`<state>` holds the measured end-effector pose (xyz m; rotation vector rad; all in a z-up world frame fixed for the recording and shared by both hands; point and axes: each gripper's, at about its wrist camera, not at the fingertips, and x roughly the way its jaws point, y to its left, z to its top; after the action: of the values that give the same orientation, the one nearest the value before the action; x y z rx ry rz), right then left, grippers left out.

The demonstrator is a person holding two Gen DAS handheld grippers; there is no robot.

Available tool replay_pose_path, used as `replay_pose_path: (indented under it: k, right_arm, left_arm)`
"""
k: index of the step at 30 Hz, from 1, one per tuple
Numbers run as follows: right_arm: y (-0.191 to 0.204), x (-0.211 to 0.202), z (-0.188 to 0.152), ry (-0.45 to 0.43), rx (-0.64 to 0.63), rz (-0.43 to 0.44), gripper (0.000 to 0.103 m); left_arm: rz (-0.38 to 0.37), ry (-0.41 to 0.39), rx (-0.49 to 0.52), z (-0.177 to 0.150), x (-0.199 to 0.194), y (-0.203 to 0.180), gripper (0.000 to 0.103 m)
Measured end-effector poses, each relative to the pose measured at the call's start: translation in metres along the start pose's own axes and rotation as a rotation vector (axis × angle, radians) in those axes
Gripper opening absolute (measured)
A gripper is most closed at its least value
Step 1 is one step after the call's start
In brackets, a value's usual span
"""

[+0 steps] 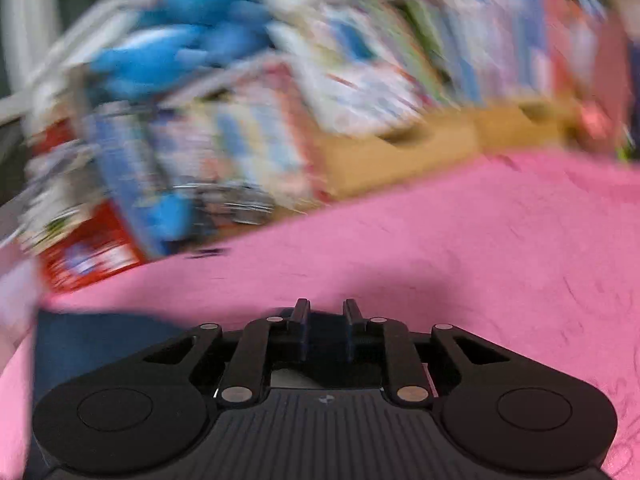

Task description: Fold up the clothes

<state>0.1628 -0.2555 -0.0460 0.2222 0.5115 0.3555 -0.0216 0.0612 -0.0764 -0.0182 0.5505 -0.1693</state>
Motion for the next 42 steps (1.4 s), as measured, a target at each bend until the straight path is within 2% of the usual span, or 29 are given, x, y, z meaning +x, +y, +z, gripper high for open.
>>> replay_pose_path:
  k: [1, 3, 5, 6, 7, 8, 10, 12, 14, 18, 20, 21, 22, 24, 27, 29, 31, 33, 38, 40, 42]
  right_arm:
    - [0.016, -0.01, -0.001, -0.021, -0.047, 0.053, 0.024]
    - [0.055, -0.024, -0.003, -0.032, -0.16, 0.234, 0.031]
    - [0.092, -0.028, -0.011, 0.017, -0.262, 0.388, 0.037]
    - [0.112, -0.023, -0.014, 0.052, -0.311, 0.43, 0.041]
    - [0.127, -0.018, -0.018, 0.076, -0.354, 0.433, 0.041]
    - [0.142, -0.005, -0.024, 0.098, -0.418, 0.391, 0.041]
    - [0.151, 0.022, -0.032, 0.143, -0.465, 0.287, 0.042]
    - [0.14, 0.058, -0.031, 0.203, -0.389, 0.191, 0.042]
    - [0.129, 0.077, -0.024, 0.219, -0.316, 0.14, 0.042]
    - [0.124, 0.079, -0.024, 0.23, -0.286, 0.116, 0.049]
    - [0.12, 0.058, -0.024, 0.208, -0.261, 0.124, 0.052]
    - [0.125, 0.056, -0.016, 0.186, -0.243, 0.131, 0.058]
    - [0.124, 0.039, -0.015, 0.152, -0.229, 0.163, 0.062]
    - [0.118, -0.004, -0.017, 0.088, -0.213, 0.236, 0.078]
    - [0.093, -0.066, -0.029, 0.049, -0.254, 0.355, 0.084]
    - [0.083, -0.099, -0.049, 0.032, -0.288, 0.356, 0.088]
    - [0.073, -0.125, -0.069, 0.031, -0.317, 0.324, 0.088]
    - [0.062, -0.147, -0.093, 0.042, -0.324, 0.297, 0.09]
    - [0.058, -0.178, -0.136, 0.115, -0.317, 0.381, 0.097]
    - [0.059, -0.182, -0.145, 0.095, -0.325, 0.335, 0.099]
    - [0.06, -0.177, -0.15, 0.07, -0.361, 0.171, 0.099]
  left_arm:
    - [0.0, -0.001, -0.001, 0.0, 0.0, 0.001, 0.103]
    - [0.0, -0.004, 0.0, 0.0, 0.0, 0.001, 0.103]
    - [0.0, -0.005, -0.001, 0.0, 0.0, 0.001, 0.103]
    - [0.0, -0.005, -0.001, 0.0, 0.0, 0.002, 0.103]
    - [0.001, -0.006, -0.001, 0.0, -0.001, 0.002, 0.103]
    - [0.001, -0.009, 0.0, 0.0, -0.001, 0.002, 0.103]
    - [0.001, -0.016, -0.001, -0.001, -0.003, 0.003, 0.103]
    - [0.0, -0.022, -0.001, -0.002, -0.004, 0.004, 0.103]
    - [0.002, -0.024, 0.003, -0.003, -0.005, 0.004, 0.103]
    - [0.009, -0.021, 0.016, -0.003, -0.008, 0.004, 0.103]
    - [0.02, -0.013, 0.017, -0.002, -0.014, 0.008, 0.103]
    - [0.028, -0.01, 0.012, -0.001, -0.019, 0.012, 0.103]
    - [0.042, -0.015, 0.004, 0.001, -0.025, 0.016, 0.103]
    - [0.075, -0.038, -0.013, 0.006, -0.039, 0.026, 0.103]
    - [0.101, -0.067, -0.033, 0.015, -0.053, 0.035, 0.103]
    - [0.124, -0.083, -0.035, 0.02, -0.057, 0.035, 0.103]
    - [0.167, -0.089, -0.027, 0.022, -0.06, 0.033, 0.103]
    - [0.179, -0.086, -0.036, 0.021, -0.062, 0.032, 0.103]
    - [0.231, -0.036, -0.046, 0.017, -0.053, 0.032, 0.103]
    - [0.247, -0.019, -0.044, 0.016, -0.05, 0.03, 0.103]
    - [0.261, -0.002, -0.042, 0.015, -0.048, 0.028, 0.103]
